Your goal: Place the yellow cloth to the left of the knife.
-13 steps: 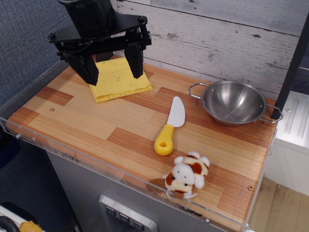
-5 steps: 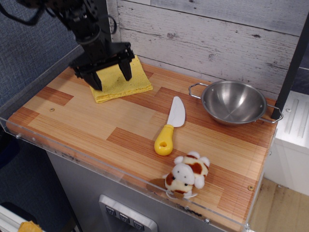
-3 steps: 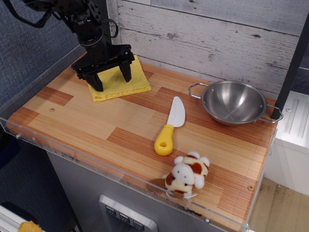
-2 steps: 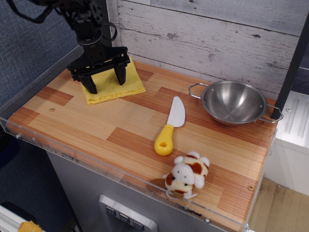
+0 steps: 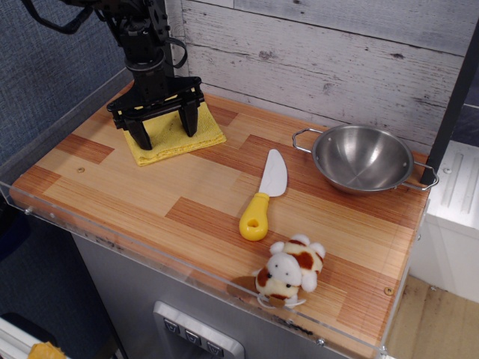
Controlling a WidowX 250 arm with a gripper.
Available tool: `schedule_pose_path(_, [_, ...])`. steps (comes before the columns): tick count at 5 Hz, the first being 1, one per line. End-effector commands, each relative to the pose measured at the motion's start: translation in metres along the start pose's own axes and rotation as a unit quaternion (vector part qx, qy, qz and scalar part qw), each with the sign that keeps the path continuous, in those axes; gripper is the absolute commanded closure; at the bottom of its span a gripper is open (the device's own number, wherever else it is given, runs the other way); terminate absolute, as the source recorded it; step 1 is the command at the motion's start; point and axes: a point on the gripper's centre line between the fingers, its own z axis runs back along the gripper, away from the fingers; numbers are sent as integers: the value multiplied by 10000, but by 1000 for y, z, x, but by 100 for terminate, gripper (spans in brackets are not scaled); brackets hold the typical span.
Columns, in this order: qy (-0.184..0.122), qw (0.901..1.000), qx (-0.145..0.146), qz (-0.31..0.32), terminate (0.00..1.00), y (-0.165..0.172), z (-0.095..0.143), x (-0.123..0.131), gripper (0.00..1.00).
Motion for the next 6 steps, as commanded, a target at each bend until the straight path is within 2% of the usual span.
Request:
schedule_pose_path(1, [8,9999,-70,-92,0,-9,5,-5,0])
schedule_pose_path(3, [79,9989,33,-459,0,-15,15,-35,0])
schedule_pose_path(4, [189,9979,162,-603,0,-16,12,-57,0])
schedule_pose_path(6, [426,9957,219,-799,0,-13,8,-101,0])
